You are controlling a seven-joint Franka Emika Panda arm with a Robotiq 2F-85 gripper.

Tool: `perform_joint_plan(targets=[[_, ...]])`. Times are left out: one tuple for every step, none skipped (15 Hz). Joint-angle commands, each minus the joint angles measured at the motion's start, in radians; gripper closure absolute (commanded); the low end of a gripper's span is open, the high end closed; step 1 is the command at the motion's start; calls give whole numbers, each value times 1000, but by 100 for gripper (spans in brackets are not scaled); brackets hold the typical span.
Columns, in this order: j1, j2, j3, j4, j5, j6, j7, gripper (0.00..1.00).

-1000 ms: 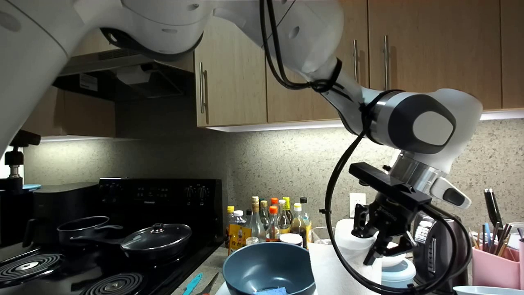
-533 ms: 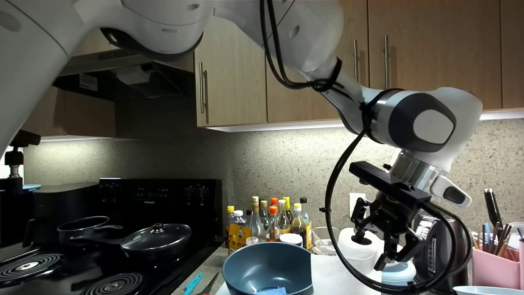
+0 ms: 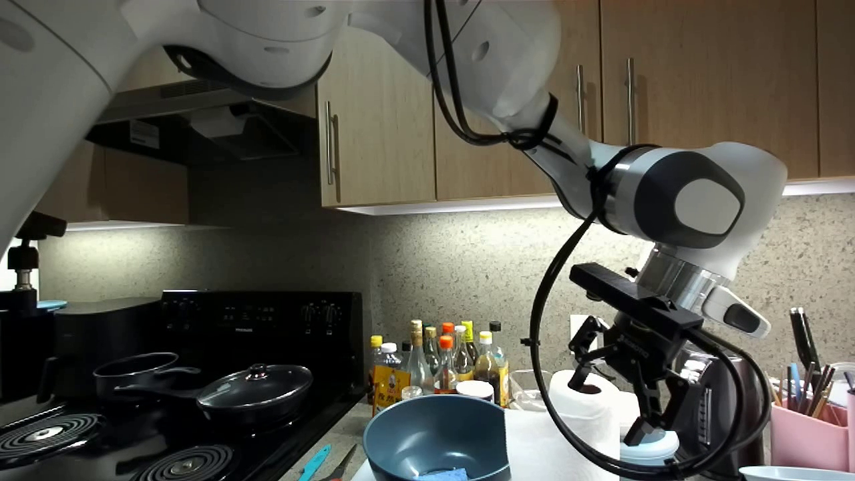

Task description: Pick up the kitchen paper from the bowl and put it on the counter

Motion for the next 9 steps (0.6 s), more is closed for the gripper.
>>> perform_joint_plan(targets=[[-7,0,8,9,-18,-7,32,0],[-6,-1,8,8,-19,-5,32,0],[-6,-2,8,7,-20,-5,31,0],[-6,-2,8,7,-20,-5,32,0],[-6,-3,9,6,-19,-5,30,0],[-5,-5,9,5,-19,-4,30,0],[-3,-9,10,3,-20,-3,31,0],[1,-13,10,0,-25,-1,34,0],[6,-18,11,-6,-26,4,35,0]])
